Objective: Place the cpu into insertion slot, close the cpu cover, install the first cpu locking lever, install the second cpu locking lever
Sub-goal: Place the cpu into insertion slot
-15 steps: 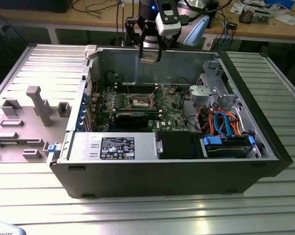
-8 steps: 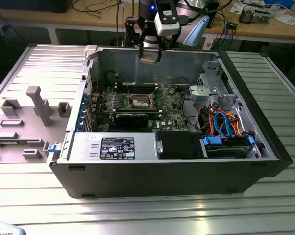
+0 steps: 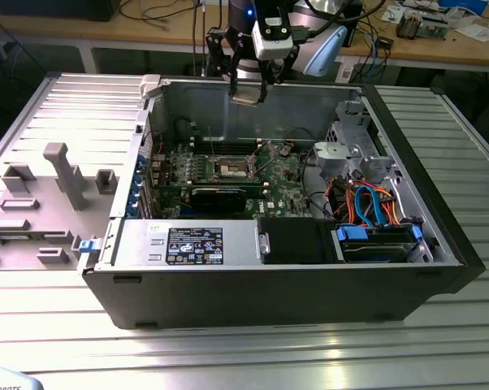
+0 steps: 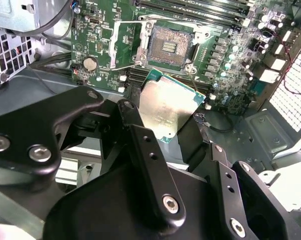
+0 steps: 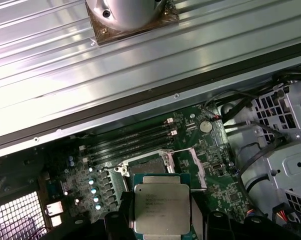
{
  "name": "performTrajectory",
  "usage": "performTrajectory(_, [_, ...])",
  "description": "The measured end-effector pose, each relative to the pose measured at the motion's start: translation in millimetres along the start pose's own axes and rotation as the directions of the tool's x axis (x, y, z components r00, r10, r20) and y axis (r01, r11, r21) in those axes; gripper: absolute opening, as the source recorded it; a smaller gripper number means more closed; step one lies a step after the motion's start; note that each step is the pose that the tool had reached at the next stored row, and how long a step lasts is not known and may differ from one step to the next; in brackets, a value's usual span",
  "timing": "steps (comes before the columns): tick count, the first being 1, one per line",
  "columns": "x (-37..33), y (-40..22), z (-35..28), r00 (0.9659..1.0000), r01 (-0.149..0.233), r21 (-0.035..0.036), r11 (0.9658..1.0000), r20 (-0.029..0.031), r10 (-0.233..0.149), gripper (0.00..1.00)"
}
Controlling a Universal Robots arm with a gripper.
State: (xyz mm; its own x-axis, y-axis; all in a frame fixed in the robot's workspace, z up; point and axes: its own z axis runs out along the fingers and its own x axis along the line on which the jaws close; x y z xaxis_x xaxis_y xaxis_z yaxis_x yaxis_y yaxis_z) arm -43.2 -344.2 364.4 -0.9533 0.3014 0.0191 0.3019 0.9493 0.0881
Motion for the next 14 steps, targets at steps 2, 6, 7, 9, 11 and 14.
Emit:
performTrajectory(2, [0.0, 0.0, 0.0, 1.0000, 0.000, 0.0000, 1.0000, 0.0001, 0.000, 0.54])
performTrajectory(6, [0.1, 0.0, 0.0, 1.0000, -0.001, 0.0000, 1.0000, 0.0000, 0.001, 0.54])
performTrajectory(7, [0.1, 0.0, 0.0, 1.0000, -0.001, 0.0000, 1.0000, 0.0000, 0.001, 0.54])
performTrajectory(9, [0.0, 0.0, 0.0, 1.0000, -0.005, -0.0001, 1.0000, 0.0004, 0.005, 0.54])
performTrajectory(11, [0.0, 0.0, 0.0, 0.9998, -0.020, -0.0004, 0.9998, 0.0017, 0.020, 0.54])
performTrajectory(14, [0.0, 0.0, 0.1, 0.9982, -0.060, -0.0013, 0.9982, 0.0052, 0.060, 0.54])
